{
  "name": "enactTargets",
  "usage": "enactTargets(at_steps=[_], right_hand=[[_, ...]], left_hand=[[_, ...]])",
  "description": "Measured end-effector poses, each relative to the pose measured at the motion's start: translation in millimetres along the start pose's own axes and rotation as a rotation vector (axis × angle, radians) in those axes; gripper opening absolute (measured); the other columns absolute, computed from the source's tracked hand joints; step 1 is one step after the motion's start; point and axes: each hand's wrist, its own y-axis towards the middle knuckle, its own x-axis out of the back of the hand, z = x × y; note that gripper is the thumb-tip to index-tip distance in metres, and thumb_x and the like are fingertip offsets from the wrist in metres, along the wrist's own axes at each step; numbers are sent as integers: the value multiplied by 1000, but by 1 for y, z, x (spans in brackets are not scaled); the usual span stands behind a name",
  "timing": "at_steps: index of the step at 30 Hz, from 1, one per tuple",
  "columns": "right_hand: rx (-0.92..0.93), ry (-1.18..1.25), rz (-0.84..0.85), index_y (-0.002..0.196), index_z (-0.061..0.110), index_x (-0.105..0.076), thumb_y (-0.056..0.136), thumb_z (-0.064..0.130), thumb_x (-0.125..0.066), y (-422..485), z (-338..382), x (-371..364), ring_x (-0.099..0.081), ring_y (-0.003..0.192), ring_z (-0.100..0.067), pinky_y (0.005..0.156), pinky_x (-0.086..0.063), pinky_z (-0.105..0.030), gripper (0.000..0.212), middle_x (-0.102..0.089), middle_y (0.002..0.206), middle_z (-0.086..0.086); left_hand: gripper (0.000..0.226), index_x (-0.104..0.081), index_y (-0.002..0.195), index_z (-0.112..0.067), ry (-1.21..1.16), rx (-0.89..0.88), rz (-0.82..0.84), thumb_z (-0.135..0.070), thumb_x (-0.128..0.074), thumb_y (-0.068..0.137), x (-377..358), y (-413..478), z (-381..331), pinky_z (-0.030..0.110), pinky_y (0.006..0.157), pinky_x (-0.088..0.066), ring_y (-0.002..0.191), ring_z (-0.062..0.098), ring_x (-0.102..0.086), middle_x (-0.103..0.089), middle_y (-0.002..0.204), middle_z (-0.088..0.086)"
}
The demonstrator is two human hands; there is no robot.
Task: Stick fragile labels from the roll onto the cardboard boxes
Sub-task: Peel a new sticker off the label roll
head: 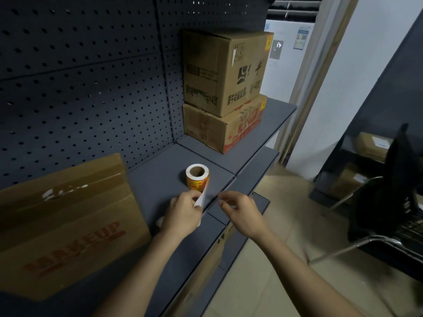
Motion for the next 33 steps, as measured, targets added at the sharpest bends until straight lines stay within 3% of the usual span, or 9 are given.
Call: enactTargets(at_steps=[4, 8, 13, 19, 22, 24, 27, 31, 33], right_hand=[[31, 68, -7, 117, 20, -69, 100, 18, -55, 6, 4, -7, -62, 103, -3, 93, -48, -18, 23, -69, 112, 10], [46, 113, -3, 114, 23, -70, 97, 23, -59, 12, 5, -19, -63, 104, -3, 93, -49, -23, 20, -70, 110, 9], [23, 150, -11, 120, 21, -68, 96, 27, -64, 12, 6, -28, -61, 106, -5, 94, -47, -20, 25, -67, 117, 4], [69, 144, 18, 116, 24, -69, 95, 30, -64, 8, 7, -29, -61, 107, -5, 97, -49, -27, 23, -69, 113, 5], [74, 153, 28, 114, 25, -70, 93, 36, -66, 6, 7, -28, -62, 104, -2, 97, -51, -30, 24, -69, 109, 8], [71, 151, 29, 113, 26, -71, 94, 33, -66, 4, 7, -27, -62, 102, -1, 96, -51, -31, 21, -69, 108, 10], [72, 143, 15, 112, 27, -71, 95, 28, -64, 2, 7, -26, -62, 102, -1, 95, -52, -32, 18, -69, 108, 13], [73, 134, -8, 110, 27, -72, 96, 28, -62, 1, 6, -25, -62, 102, -1, 91, -54, -33, 17, -70, 106, 14], [82, 122, -21, 111, 24, -72, 95, 27, -63, 1, 5, -25, -62, 101, -1, 89, -55, -31, 18, -70, 106, 12]], left_hand=[[45, -56, 127, -33, -29, 58, 133, -14, -52, 85, 9, -5, 0, 32, 76, -46, 98, 28, -58, -56, 88, -2], [48, -54, 131, -34, -86, 74, 254, -12, -52, 88, 16, -11, 0, 27, 62, -39, 80, 17, -53, -51, 77, -10], [49, -52, 133, -33, -145, 69, 363, -13, -53, 89, 21, -18, 3, 24, 56, -35, 78, 23, -54, -60, 92, 11], [17, -68, 97, -28, -252, 62, 222, -42, -61, 91, 15, -13, 8, 29, 74, -46, 85, 9, -64, -70, 83, -9], [13, -66, 87, -19, -331, 92, 185, -31, -63, 94, 8, -5, 14, 37, 73, -53, 75, 13, -63, -67, 74, -5], [4, -66, 91, -19, -350, 103, 192, -19, -63, 94, 4, -3, 19, 37, 76, -52, 82, 17, -65, -69, 79, -2], [23, -66, 112, -19, -301, 91, 201, -10, -61, 92, 1, -1, 23, 28, 81, -46, 99, 18, -66, -73, 98, 4], [30, -65, 117, -25, -266, 43, 218, -11, -59, 91, 0, -1, 23, 24, 71, -43, 90, 13, -64, -72, 90, 0], [31, -66, 117, -28, -250, 22, 208, -13, -60, 91, -2, 0, 25, 28, 80, -49, 92, 10, -64, -71, 87, -6]])
